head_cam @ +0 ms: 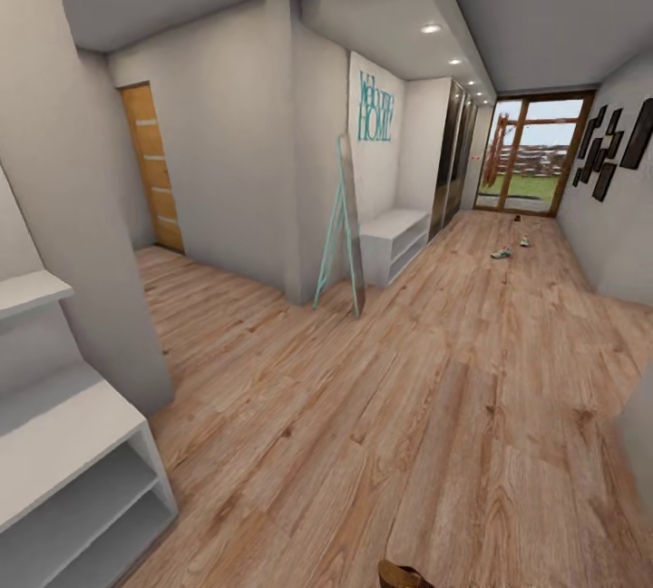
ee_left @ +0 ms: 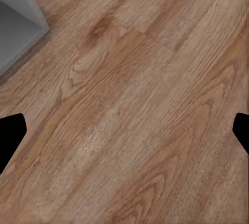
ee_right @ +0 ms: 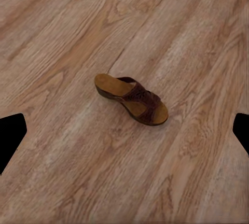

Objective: Pick up the two gym shoes and the two sandals from the corridor floor and place them onto the hallstand (shoe rack) in the corridor, making sure they are on the rack and not on the floor. Arrange them so the two gym shoes are next to each other and the two sandals are next to each other.

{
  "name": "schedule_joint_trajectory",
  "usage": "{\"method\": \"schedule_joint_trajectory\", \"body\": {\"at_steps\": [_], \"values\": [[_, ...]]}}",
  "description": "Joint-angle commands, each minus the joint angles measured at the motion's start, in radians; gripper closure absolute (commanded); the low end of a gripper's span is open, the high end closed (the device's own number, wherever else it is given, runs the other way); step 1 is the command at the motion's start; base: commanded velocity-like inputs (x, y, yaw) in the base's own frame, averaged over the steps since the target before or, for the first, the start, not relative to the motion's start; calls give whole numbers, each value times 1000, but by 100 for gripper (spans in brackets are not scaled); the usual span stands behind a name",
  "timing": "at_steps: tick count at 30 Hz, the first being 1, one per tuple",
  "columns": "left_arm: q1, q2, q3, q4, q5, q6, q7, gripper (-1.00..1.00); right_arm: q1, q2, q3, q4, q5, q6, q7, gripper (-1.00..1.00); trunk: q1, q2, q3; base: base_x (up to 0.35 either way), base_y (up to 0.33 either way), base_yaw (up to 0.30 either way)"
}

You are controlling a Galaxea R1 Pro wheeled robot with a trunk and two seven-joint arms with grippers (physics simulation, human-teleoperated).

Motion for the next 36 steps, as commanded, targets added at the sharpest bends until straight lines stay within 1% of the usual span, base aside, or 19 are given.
{"method": "schedule_joint_trajectory", "body": {"at_steps": [1,23,28,36], "values": [[0,1,0,0,6,-3,-2,-100,-1,0,0,1,0,-3,0,-100,0,-1,-1,0,0,-286],[-1,2,0,0,10,-3,-2,-100,-1,0,-1,4,0,-2,0,-100,0,-1,-5,0,7,-283],[-2,2,0,0,9,-3,-2,-100,-1,1,-1,5,0,-2,0,-100,0,-1,-7,0,129,-283],[-1,2,0,0,7,-3,-2,-100,-1,2,-1,6,0,-2,0,-100,0,-1,-12,0,267,-283]]}}
